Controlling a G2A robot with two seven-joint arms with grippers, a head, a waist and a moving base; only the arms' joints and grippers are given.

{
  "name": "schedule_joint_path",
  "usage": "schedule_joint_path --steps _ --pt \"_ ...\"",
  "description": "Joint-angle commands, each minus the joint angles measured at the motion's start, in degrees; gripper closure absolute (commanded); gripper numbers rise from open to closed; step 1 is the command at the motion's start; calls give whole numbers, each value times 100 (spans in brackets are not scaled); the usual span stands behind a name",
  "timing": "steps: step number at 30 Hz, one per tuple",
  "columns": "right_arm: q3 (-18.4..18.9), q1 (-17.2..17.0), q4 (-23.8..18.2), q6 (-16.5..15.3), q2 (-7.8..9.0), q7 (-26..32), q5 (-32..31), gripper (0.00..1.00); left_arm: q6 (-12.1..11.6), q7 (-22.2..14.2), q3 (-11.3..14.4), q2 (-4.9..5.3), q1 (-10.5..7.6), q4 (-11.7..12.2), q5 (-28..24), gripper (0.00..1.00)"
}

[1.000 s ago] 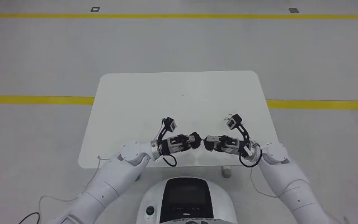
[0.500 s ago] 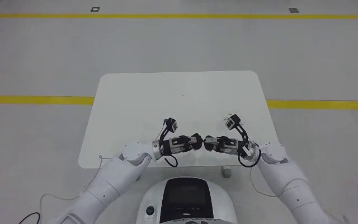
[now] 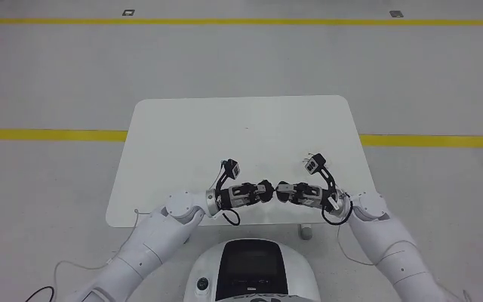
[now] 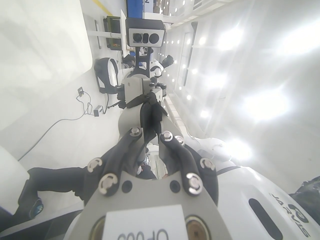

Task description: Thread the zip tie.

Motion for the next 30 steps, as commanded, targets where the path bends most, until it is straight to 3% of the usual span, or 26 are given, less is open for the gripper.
schedule_joint_path --steps 1,3,12,13,14,15,16,21,30 --pt "-1 0 -3 -7 2 0 0 95 2 3 2 1 -4 2 3 100" --pt "-3 -2 -7 -17 4 -4 2 100 9 2 5 2 -8 3 5 100" --pt "-13 -5 -25 -21 13 -35 -12 100 22 20 12 8 -18 8 22 100" --pt "-13 -6 -26 -22 14 -37 -15 100 28 26 14 9 -19 8 29 80" --pt "-14 -6 -27 -22 15 -40 -19 100 33 35 16 9 -20 6 34 29" --pt "-15 -6 -28 -20 17 -42 -25 100 38 43 18 10 -20 3 39 5" --pt "-15 -6 -29 -18 18 -45 -31 100 43 47 20 10 -20 2 44 0" --pt "-26 -6 -31 -16 25 -59 -84 100 45 53 27 11 -23 -5 39 0" --pt "-53 -3 -37 2 36 -130 -187 100 42 52 38 17 -29 -25 57 45"
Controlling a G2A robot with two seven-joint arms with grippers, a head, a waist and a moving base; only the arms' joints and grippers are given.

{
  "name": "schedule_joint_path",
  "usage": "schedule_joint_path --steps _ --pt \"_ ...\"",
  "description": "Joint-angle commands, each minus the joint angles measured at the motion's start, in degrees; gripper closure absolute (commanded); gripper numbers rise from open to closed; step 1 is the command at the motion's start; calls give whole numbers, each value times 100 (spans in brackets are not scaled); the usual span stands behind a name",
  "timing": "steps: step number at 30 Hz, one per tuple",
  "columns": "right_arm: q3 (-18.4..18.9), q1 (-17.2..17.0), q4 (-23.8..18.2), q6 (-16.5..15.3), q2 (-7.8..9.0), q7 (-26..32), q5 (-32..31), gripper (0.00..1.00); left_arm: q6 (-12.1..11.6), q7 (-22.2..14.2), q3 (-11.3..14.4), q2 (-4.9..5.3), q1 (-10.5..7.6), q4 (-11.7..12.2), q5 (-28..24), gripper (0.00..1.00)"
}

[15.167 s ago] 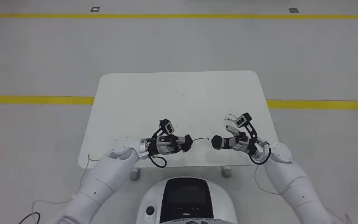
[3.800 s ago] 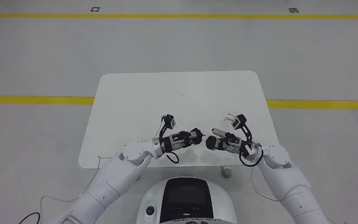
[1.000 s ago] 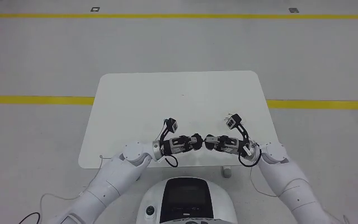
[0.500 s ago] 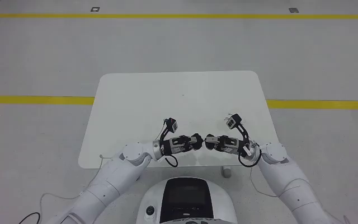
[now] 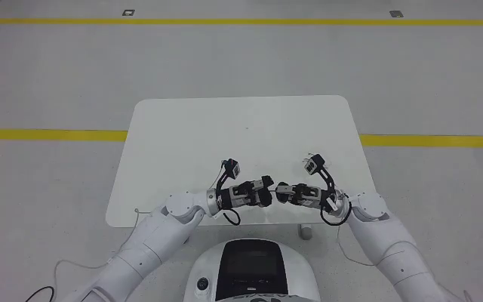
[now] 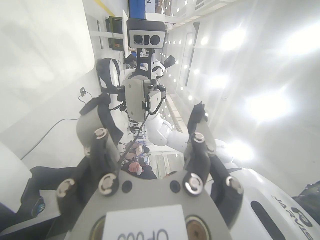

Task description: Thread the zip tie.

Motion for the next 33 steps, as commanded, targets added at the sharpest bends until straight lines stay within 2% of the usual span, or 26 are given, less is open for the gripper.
schedule_joint_path --steps 1,8,17,33 --pt "1 -1 3 5 4 -37 -38 100 2 0 -1 2 2 -6 4 50" --pt "-5 7 1 77 18 -116 -150 100 -1 21 -8 11 9 -30 11 58" --pt "-94 79 42 212 22 -179 -325 100 27 41 -10 18 5 -52 16 62" --pt "-115 94 51 207 38 -239 -329 100 44 53 26 16 -17 -30 13 72"
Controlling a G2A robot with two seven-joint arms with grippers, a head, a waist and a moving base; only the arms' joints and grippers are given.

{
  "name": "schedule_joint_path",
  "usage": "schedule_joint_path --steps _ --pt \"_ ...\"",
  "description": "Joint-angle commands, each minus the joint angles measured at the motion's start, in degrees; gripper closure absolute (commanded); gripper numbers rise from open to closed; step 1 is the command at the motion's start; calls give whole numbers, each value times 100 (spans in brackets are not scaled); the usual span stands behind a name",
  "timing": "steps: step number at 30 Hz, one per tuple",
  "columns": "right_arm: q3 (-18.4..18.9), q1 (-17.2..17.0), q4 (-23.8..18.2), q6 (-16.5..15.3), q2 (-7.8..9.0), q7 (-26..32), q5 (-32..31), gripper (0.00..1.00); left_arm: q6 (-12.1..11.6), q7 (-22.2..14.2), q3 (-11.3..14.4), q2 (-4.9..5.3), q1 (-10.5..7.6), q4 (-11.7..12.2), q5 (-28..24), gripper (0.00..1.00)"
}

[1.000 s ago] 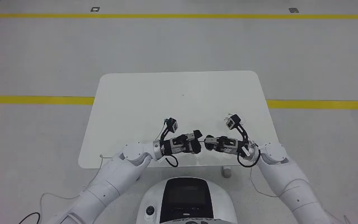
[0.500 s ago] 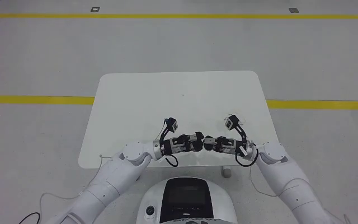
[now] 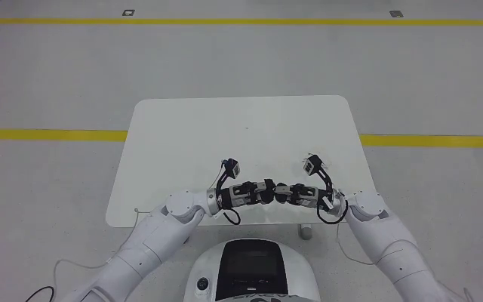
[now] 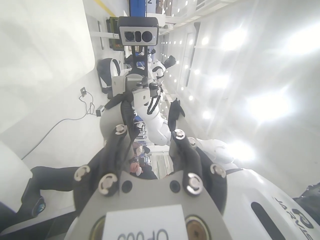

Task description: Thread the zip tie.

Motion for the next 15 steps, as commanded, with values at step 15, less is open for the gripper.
schedule_joint_path --steps 15 --pt "-28 4 8 -56 9 1 45 100 11 35 55 -10 -33 55 31 80"
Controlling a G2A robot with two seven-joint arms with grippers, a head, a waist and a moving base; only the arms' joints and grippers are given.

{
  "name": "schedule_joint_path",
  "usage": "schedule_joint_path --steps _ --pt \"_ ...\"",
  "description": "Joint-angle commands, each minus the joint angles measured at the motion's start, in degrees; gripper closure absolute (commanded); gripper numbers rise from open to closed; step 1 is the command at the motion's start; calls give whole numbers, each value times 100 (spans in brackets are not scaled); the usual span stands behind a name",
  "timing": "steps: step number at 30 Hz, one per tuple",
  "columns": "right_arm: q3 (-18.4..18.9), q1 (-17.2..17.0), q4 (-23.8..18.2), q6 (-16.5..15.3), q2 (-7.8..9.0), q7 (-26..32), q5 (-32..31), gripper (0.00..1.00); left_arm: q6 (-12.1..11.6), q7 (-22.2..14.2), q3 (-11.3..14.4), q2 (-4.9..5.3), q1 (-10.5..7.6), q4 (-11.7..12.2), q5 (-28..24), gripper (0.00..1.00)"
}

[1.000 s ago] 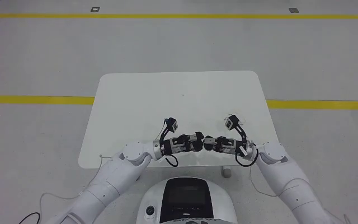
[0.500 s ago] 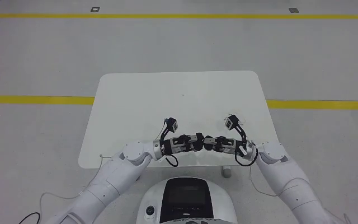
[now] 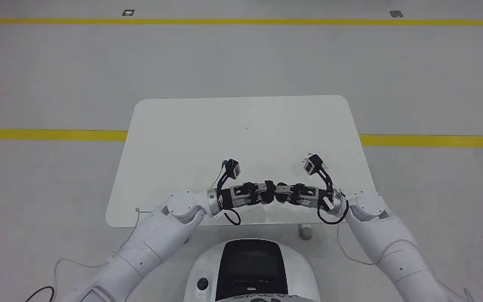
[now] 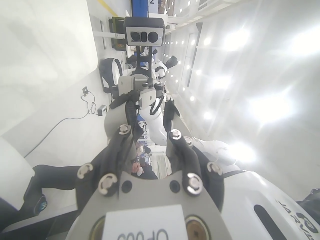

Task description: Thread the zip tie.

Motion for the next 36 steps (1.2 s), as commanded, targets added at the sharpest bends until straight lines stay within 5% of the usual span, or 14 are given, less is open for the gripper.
schedule_joint_path --steps 1,36 --pt "-8 4 0 11 1 -13 -17 100 -5 -4 0 1 -1 7 -2 80" --pt "-14 -25 -22 -158 21 4 143 100 12 -7 85 -16 -66 105 -6 97"
